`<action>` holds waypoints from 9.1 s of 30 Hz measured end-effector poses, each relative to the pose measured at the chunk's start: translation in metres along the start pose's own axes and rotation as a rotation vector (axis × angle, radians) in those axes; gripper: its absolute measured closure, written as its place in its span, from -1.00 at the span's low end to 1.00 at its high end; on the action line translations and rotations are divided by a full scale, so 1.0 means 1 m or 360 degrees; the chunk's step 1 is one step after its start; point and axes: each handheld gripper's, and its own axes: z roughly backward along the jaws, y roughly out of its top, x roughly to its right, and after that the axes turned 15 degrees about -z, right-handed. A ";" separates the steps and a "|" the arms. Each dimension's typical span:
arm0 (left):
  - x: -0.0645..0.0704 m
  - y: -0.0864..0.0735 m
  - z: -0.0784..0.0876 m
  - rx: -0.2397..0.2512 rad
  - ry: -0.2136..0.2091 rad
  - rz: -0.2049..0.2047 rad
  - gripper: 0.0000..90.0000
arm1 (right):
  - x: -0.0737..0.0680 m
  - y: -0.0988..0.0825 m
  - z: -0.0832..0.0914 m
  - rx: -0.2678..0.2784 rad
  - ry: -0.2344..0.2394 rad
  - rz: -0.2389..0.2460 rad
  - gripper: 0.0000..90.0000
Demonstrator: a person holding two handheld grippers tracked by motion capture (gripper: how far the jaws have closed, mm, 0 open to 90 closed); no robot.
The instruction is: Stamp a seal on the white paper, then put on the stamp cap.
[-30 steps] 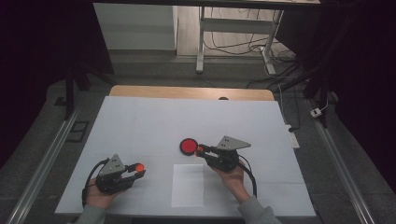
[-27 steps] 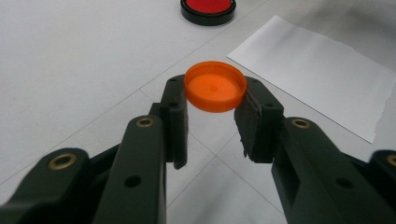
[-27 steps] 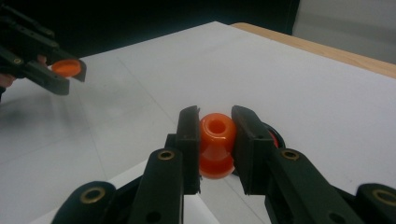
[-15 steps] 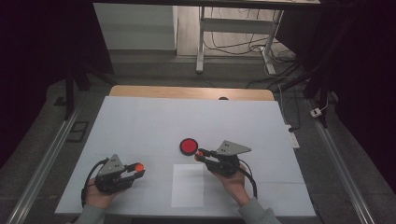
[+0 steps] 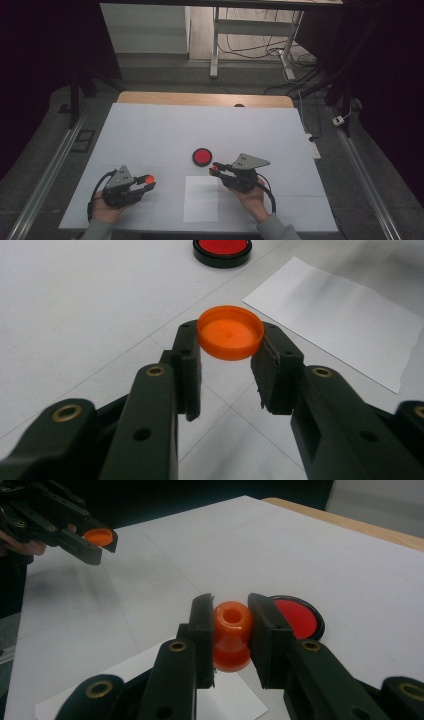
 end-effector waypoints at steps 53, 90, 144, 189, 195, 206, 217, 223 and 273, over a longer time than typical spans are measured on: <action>0.000 0.000 0.000 -0.0007 0.0007 -0.0013 0.45 | -0.024 -0.017 0.013 -0.0115 0.0122 0.0038 0.62; 0.001 0.001 -0.002 -0.0015 -0.0004 -0.0018 0.45 | -0.031 -0.032 -0.022 -0.0328 0.0068 0.0104 0.62; 0.002 0.001 -0.003 -0.0019 -0.0004 -0.0018 0.45 | -0.031 -0.044 -0.036 -0.0402 0.0031 0.0163 0.63; -0.003 -0.001 0.000 -0.0015 0.0014 -0.0009 0.45 | -0.029 -0.041 -0.034 -0.0375 0.0053 0.0102 0.62; -0.004 -0.001 0.000 -0.0016 0.0010 -0.0009 0.45 | -0.026 -0.021 -0.014 -0.0147 0.0111 0.0007 0.62; -0.002 0.000 0.000 -0.0013 0.0009 -0.0016 0.45 | -0.021 -0.015 -0.002 -0.0081 0.0110 -0.0075 0.62; -0.002 0.000 -0.001 -0.0015 0.0006 -0.0016 0.45 | -0.013 -0.005 0.015 0.0023 0.0067 -0.0112 0.62; -0.002 0.000 -0.001 -0.0013 0.0005 -0.0014 0.45 | -0.009 -0.001 0.025 0.0068 0.0044 -0.0120 0.62; -0.001 0.005 -0.003 -0.0003 0.0001 -0.0030 0.45 | -0.002 0.006 0.042 0.0129 0.0029 -0.0105 0.62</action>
